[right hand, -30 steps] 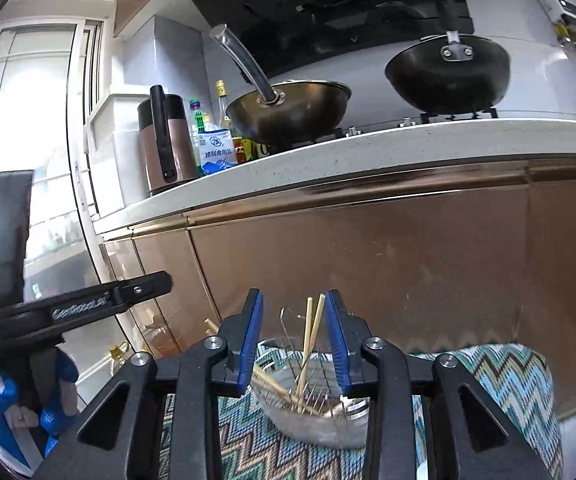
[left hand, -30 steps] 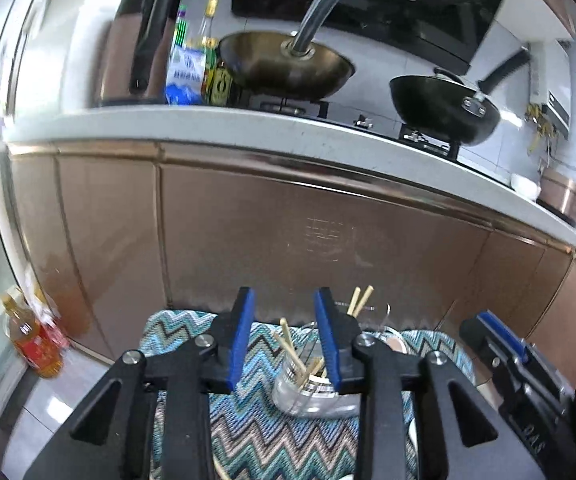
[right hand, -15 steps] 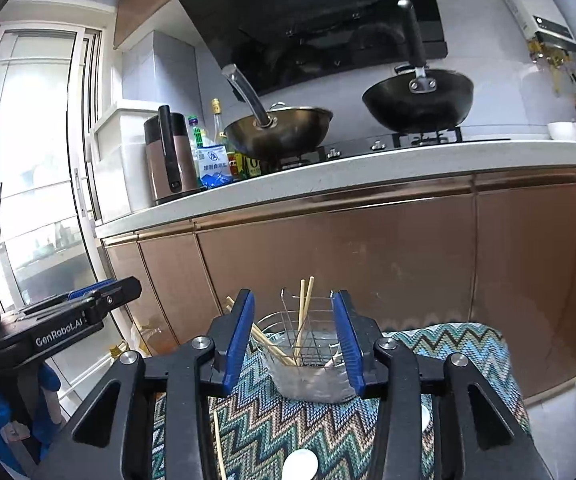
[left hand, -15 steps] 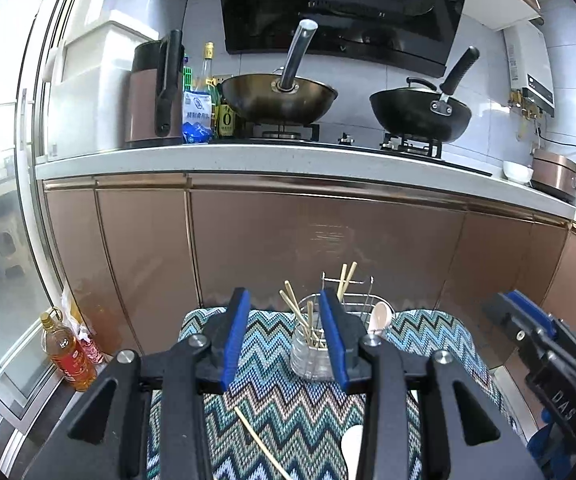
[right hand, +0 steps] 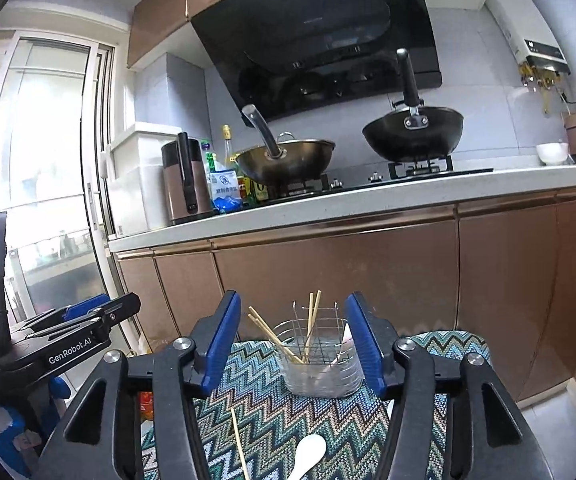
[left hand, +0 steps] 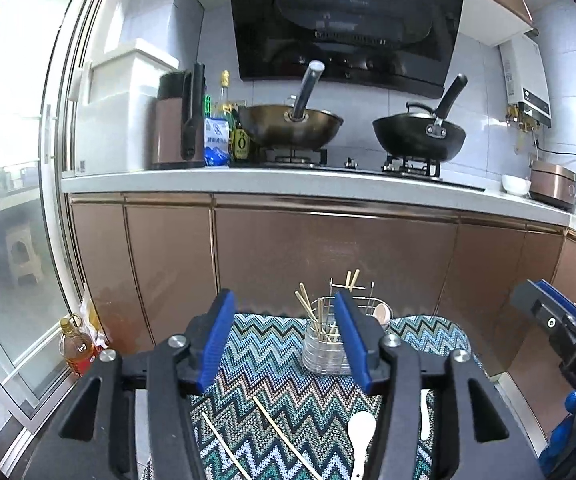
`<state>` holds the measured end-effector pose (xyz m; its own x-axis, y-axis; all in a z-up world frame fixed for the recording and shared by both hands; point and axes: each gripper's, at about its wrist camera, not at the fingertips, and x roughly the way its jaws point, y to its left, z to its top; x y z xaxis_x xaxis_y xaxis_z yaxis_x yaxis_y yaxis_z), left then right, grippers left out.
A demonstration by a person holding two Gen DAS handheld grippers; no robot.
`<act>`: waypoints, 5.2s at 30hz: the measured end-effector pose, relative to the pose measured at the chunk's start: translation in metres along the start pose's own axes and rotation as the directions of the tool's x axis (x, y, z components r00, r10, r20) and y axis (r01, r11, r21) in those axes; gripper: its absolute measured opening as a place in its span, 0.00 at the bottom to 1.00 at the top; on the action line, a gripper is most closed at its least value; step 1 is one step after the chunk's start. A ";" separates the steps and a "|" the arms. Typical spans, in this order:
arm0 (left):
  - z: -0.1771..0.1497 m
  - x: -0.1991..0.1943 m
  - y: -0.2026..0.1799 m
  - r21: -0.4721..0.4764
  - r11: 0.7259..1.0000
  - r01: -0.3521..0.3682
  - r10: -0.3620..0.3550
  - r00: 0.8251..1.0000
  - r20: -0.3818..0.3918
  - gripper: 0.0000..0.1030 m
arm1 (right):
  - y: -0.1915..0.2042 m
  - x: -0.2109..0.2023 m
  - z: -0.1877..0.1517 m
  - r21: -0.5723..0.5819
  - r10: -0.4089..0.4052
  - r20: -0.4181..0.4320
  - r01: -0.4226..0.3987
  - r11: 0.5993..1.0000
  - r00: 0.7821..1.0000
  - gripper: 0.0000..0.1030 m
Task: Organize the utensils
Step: 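Withdraw both open tools from the holder and hold them above the cloth, then lower and grasp a bamboo chopstick with the right tool while the left tool grasps another chopstick, then lift both held chopsticks upright and carry them toward the wire holder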
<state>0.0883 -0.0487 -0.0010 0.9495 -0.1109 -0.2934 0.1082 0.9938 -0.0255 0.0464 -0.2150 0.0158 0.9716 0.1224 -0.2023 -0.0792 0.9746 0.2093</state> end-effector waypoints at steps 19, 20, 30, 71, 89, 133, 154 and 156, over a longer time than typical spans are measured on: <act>-0.002 -0.049 0.007 -0.045 0.999 -0.022 0.025 0.998 0.053 0.53 | 0.003 -0.054 0.013 0.011 -0.021 0.114 0.020 1.000 0.993 0.72; -0.002 -0.051 0.009 -0.049 0.998 -0.026 0.029 0.998 0.054 0.53 | 0.003 -0.055 0.013 0.012 -0.024 0.117 0.023 1.000 0.993 0.72; -0.010 -0.053 0.021 -0.102 0.993 -0.050 0.053 0.998 0.025 0.53 | 0.001 -0.059 0.007 0.033 -0.030 0.108 0.026 0.999 0.994 0.74; -0.032 -0.025 0.045 -0.171 0.979 -0.115 0.106 0.992 -0.063 0.53 | 0.000 -0.035 -0.013 0.050 -0.042 0.035 0.040 0.998 0.999 0.75; -0.068 0.037 0.092 -0.218 0.957 -0.190 0.131 0.957 -0.259 0.53 | 0.011 0.020 -0.049 0.006 -0.005 -0.119 0.006 1.000 0.993 0.75; -0.189 0.251 0.155 -0.424 0.887 -0.181 -0.278 0.523 -0.806 0.09 | 0.106 0.331 -0.216 -0.141 0.076 -0.870 -0.394 0.908 0.487 0.15; -0.132 0.163 0.100 -0.218 0.971 -0.101 -0.049 0.804 -0.593 0.07 | 0.076 0.225 -0.164 -0.040 0.233 -0.701 -0.362 0.931 0.674 0.05; -0.124 0.151 0.089 -0.176 0.980 -0.095 -0.021 0.828 -0.560 0.07 | 0.070 0.212 -0.154 -0.020 0.251 -0.671 -0.356 0.934 0.697 0.05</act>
<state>0.2048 0.0242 -0.1661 0.6189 -0.1081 -0.7780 -0.0359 0.9856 -0.1655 0.2129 -0.0917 -0.1599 0.5082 0.4557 -0.7308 -0.4240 0.8710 0.2483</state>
